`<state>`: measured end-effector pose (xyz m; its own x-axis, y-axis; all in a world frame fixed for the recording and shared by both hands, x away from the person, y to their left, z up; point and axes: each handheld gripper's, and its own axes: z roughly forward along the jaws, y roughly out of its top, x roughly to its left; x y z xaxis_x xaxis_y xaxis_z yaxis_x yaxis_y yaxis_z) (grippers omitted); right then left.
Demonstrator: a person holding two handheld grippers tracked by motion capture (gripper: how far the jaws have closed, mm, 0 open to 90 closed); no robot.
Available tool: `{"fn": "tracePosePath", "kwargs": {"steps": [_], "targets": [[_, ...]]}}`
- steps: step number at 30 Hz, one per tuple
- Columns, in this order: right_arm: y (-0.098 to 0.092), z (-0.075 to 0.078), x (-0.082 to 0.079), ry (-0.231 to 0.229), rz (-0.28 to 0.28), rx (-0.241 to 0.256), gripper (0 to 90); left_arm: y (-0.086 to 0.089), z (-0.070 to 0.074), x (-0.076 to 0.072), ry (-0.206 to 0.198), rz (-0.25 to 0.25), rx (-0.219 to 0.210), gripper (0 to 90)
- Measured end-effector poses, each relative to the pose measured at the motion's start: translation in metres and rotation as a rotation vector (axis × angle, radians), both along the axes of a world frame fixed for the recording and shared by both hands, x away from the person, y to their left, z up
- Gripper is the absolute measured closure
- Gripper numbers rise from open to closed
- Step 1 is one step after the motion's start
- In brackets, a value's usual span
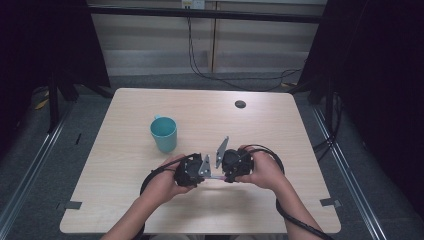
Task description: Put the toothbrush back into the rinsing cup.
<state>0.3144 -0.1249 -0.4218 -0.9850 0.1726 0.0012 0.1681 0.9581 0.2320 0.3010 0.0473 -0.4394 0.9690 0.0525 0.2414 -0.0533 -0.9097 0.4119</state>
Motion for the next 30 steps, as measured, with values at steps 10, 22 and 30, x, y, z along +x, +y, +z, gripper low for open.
{"fn": "tracePosePath", "kwargs": {"steps": [10, 22, 30], "targets": [[-0.0002, -0.0014, 0.0018, -0.019, 0.028, 0.014, 79.9, 0.0018, 0.0004, 0.0022, 0.018, 0.019, -0.004, 73.0], [0.0024, 0.0015, 0.0021, -0.025, 0.023, 0.019, 79.6, 0.0010, 0.0010, 0.0014, 0.014, 0.019, 0.028, 76.0], [0.0025, 0.0026, 0.0023, -0.044, 0.031, 0.028, 78.1, 0.0002, 0.0012, -0.0003, 0.066, 0.033, 0.039, 78.2]]}}
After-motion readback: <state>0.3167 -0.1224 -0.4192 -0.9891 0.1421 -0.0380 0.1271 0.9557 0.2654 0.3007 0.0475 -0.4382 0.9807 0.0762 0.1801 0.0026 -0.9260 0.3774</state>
